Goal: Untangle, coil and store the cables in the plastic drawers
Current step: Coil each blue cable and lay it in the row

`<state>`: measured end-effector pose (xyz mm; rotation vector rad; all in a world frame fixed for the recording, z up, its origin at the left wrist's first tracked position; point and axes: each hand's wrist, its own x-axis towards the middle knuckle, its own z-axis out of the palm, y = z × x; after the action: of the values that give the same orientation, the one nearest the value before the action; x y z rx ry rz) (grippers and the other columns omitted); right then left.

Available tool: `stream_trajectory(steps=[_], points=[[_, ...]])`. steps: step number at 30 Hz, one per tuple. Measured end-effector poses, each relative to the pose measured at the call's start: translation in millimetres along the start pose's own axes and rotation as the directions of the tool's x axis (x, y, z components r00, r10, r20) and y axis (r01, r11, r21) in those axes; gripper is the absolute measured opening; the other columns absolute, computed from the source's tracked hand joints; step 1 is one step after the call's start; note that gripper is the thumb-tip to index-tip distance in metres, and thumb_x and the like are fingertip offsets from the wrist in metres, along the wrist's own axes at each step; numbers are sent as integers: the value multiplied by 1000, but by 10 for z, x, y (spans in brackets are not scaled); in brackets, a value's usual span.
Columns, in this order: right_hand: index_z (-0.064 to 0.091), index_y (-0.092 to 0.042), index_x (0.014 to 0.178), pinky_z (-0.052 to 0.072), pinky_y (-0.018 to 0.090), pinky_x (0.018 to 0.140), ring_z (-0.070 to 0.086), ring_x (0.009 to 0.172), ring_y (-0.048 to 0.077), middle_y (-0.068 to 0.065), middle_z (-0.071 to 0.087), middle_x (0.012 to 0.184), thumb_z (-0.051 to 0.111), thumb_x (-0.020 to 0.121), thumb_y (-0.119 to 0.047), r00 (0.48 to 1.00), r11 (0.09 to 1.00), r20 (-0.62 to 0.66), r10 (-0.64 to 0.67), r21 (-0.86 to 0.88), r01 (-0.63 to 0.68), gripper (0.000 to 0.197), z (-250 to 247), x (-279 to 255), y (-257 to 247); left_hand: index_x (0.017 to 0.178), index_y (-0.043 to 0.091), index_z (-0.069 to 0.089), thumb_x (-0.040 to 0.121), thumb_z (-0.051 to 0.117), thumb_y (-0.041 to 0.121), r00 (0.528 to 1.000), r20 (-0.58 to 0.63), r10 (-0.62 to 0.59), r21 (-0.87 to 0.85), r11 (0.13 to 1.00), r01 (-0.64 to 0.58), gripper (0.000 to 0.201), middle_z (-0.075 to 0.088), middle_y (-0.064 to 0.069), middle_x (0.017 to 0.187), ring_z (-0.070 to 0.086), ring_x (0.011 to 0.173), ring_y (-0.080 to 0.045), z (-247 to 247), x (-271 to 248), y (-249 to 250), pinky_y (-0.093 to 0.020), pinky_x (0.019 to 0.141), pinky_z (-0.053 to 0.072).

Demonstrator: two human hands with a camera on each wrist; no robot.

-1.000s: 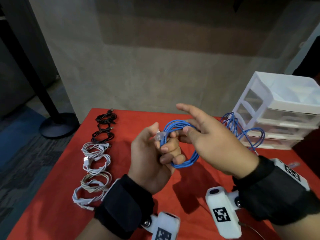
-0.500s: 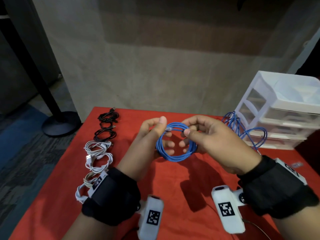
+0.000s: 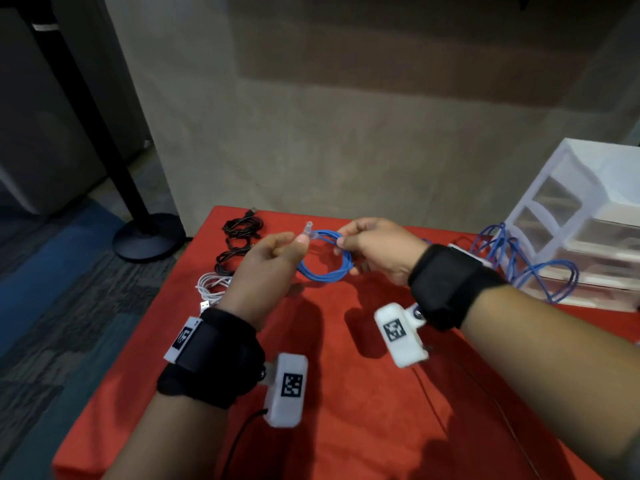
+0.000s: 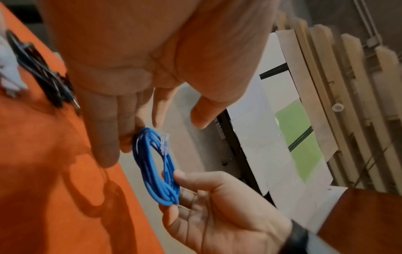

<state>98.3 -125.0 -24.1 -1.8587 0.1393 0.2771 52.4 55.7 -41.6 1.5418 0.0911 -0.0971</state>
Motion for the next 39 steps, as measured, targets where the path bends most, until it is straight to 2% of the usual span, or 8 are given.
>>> stream_trajectory(steps=[3, 10, 17, 21, 25, 31, 34, 39], points=[[58, -14, 87, 50, 24, 44, 53, 59, 15, 7, 56, 77, 55, 99, -1, 997, 996, -6, 82, -33, -83, 18, 223, 464, -15, 107, 23, 70, 68, 61, 70, 994, -79, 72, 210, 976, -54, 62, 73, -5, 97, 66, 91, -15, -142, 186, -112, -52, 90, 58], [64, 0, 116, 63, 38, 67, 61, 61, 21, 12, 58, 86, 66, 95, -7, 979, 973, -75, 188, -123, -196, 22, 430, 1236, 24, 92, 20, 70, 91, 62, 53, 993, -35, 111, 344, 934, -92, 34, 67, 2, 80, 62, 78, -15, -151, 338, -175, -50, 88, 58], [63, -11, 113, 57, 33, 65, 55, 78, 16, 7, 58, 98, 64, 98, -14, 992, 970, 18, 123, -213, -117, 15, 18, 811, 36, 79, 23, 65, 89, 56, 60, 983, 88, 160, 447, 876, -182, 39, 69, 4, 74, 60, 67, -12, -49, 329, -288, -34, 71, 49], [73, -19, 107, 52, 31, 85, 65, 91, 17, -2, 72, 99, 68, 94, -24, 988, 565, 119, -98, -811, 153, 15, -741, 29, 12, 86, 25, 67, 75, 49, 72, 964, 173, 203, 451, 853, -261, 51, 72, 3, 78, 68, 79, -18, 128, 230, -317, -39, 81, 53], [72, -29, 99, 52, 34, 85, 63, 94, 18, -10, 68, 92, 72, 86, -39, 998, 265, 47, -43, -963, 57, 16, -1522, -707, 78, 95, 25, 68, 75, 52, 70, 932, 292, 216, 398, 859, -323, 52, 74, -5, 84, 72, 83, -27, 518, 55, -380, -51, 85, 56], [62, -31, 123, 36, 43, 110, 47, 124, 31, 4, 54, 129, 72, 83, -36, 937, 347, -100, -336, -937, 25, 42, -2105, -1214, 448, 93, 17, 69, 92, 70, 33, 856, 449, 255, 366, 822, -437, 15, 61, 5, 63, 55, 57, -5, 1368, -221, -426, -30, 64, 48], [54, -30, 123, 45, 48, 102, 52, 122, 33, 6, 57, 126, 62, 82, -43, 954, 388, -192, -229, -917, -92, 44, -2248, -1322, 596, 102, 12, 68, 92, 70, 27, 808, 534, 250, 364, 794, -486, 18, 55, 10, 69, 48, 55, -1, 1813, -223, -405, -23, 63, 42], [65, -25, 112, 45, 35, 105, 55, 115, 24, 9, 52, 120, 75, 81, -41, 993, 476, -109, -47, -876, -74, 37, -2269, -1336, 816, 104, 18, 70, 89, 68, 25, 684, 590, 430, 501, 470, -727, 17, 59, 0, 100, 61, 91, -20, 2363, -116, -249, -30, 88, 49]])
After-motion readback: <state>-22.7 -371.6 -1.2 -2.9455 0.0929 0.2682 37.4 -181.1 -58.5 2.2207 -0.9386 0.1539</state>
